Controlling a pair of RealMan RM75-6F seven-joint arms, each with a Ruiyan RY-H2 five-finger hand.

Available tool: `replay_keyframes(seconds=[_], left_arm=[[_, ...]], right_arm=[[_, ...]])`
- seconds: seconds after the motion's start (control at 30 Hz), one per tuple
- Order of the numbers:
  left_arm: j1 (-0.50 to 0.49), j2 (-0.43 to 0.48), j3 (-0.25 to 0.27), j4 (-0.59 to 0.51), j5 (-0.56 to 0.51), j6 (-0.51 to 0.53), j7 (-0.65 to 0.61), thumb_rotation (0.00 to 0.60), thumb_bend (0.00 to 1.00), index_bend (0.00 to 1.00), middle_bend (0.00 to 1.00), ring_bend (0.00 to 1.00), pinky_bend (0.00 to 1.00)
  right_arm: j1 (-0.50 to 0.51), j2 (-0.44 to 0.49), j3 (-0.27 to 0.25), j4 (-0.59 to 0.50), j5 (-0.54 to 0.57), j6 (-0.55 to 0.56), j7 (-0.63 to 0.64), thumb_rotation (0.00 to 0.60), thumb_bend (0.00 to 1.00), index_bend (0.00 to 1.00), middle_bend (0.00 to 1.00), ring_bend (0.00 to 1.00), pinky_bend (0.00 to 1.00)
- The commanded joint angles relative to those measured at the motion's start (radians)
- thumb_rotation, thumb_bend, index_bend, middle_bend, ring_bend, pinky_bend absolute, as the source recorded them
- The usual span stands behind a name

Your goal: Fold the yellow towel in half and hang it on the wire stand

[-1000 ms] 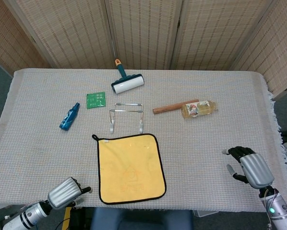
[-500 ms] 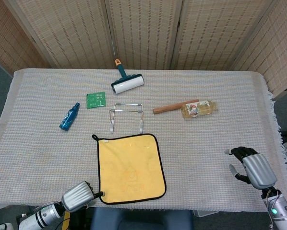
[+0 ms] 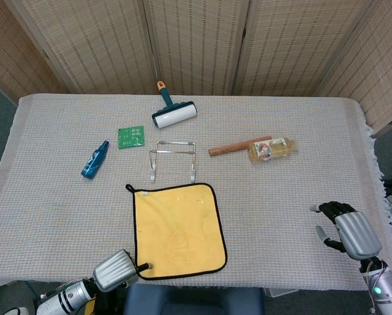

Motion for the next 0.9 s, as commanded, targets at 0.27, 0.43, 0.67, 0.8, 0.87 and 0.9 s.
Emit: replay_keyframes(seconds=[0.27,0.43,0.67,0.8,0.87,0.9], left_arm=[[-0.003,-0.028,0.006,0.008,-0.027,-0.009,0.004,0.600,0.33,0.37,0.98,0.90,0.91],[-0.010,-0.042,0.002,0.014,-0.037,-0.001,-0.010,0.600,0.33,0.42,0.98,0.90,0.91],[-0.020,-0.054,0.003,0.022,-0.049,0.004,-0.036,0.600,0.33,0.51,0.98,0.90,0.91],[-0.023,-0.062,0.002,0.033,-0.053,0.016,-0.051,0.600,0.33,0.53,0.98,0.91,0.91],[-0.027,-0.064,0.004,0.033,-0.053,0.013,-0.056,0.600,0.35,0.56,0.98,0.91,0.91],[-0.029,-0.065,0.005,0.032,-0.054,0.012,-0.060,0.600,0.37,0.57,0.99,0.91,0.91]], right_arm=[[-0.003,-0.007,-0.001,0.016,0.003,0.002,0.017,0.600,0.44,0.31,0.38,0.34,0.35],[-0.004,-0.009,0.001,0.023,0.004,0.008,0.024,0.600,0.43,0.31,0.38,0.34,0.35],[-0.005,-0.012,0.002,0.029,0.006,0.008,0.031,0.600,0.43,0.31,0.38,0.34,0.35],[0.001,-0.015,0.000,0.029,-0.003,0.002,0.030,0.600,0.43,0.31,0.38,0.34,0.35],[0.005,-0.016,-0.002,0.027,-0.011,0.000,0.028,0.600,0.43,0.31,0.38,0.34,0.35],[0.007,-0.017,-0.002,0.026,-0.015,-0.001,0.028,0.600,0.43,0.31,0.38,0.34,0.35]])
